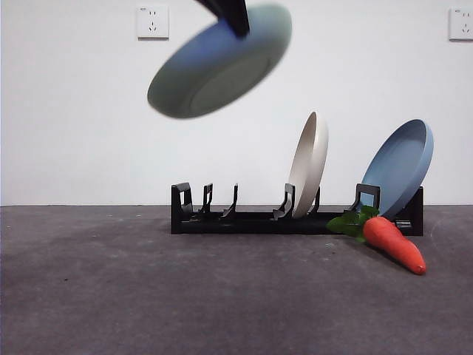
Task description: Take the green plate from the plate rack,put the plate on the table,take the carrot from the table,put the carrot in the plate
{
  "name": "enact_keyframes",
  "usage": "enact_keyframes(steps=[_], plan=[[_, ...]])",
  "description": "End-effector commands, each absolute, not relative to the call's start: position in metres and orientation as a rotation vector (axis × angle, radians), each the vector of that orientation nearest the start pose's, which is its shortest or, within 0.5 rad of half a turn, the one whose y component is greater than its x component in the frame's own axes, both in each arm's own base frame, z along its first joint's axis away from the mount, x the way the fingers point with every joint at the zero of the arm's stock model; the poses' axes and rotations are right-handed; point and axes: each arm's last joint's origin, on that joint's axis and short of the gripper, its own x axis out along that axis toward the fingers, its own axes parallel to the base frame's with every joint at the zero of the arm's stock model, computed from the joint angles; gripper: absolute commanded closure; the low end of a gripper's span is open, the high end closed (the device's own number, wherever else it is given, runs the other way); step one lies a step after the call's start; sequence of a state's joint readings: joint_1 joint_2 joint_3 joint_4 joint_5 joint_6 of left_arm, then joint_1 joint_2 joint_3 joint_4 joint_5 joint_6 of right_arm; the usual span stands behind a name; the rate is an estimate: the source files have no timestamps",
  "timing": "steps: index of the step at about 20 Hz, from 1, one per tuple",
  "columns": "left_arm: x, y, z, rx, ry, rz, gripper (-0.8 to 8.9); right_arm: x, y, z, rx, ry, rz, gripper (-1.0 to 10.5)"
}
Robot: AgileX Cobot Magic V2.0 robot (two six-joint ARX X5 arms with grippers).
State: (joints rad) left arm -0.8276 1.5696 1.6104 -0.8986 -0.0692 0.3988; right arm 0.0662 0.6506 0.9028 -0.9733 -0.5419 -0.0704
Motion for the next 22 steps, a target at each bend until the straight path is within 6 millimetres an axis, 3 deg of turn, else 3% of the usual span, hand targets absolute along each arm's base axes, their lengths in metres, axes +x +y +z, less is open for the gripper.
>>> enact_keyframes(steps=[1,7,10,14,18,19,22], plan=[[0.211,-0.251,0.331,0.864,0.676,-0.838,8.19,0.106,0.022,0.322,0.116,0.689,0.602,3.2],[0.194,-0.264,0.235,0.996,0.695,-0.840,8.20,0.120,0.023,0.317,0.128,0.735,0.599,3.2],[0.190,-0.274,0.198,1.060,0.748,-0.873,8.20,0.127,0.024,0.316,0.135,0.734,0.597,3.2],[0.187,-0.289,0.164,1.129,0.808,-0.907,8.20,0.135,0.023,0.314,0.114,0.752,0.541,3.2],[0.186,-0.292,0.150,1.142,0.847,-0.910,8.07,0.144,0.022,0.309,0.108,0.785,0.508,3.2],[0.186,-0.292,0.150,1.124,0.853,-0.900,7.67,0.147,0.022,0.308,0.100,0.786,0.491,3.2],[0.185,-0.292,0.152,1.083,0.872,-0.873,4.61,0.161,0.022,0.305,0.097,0.784,0.447,3.2]])
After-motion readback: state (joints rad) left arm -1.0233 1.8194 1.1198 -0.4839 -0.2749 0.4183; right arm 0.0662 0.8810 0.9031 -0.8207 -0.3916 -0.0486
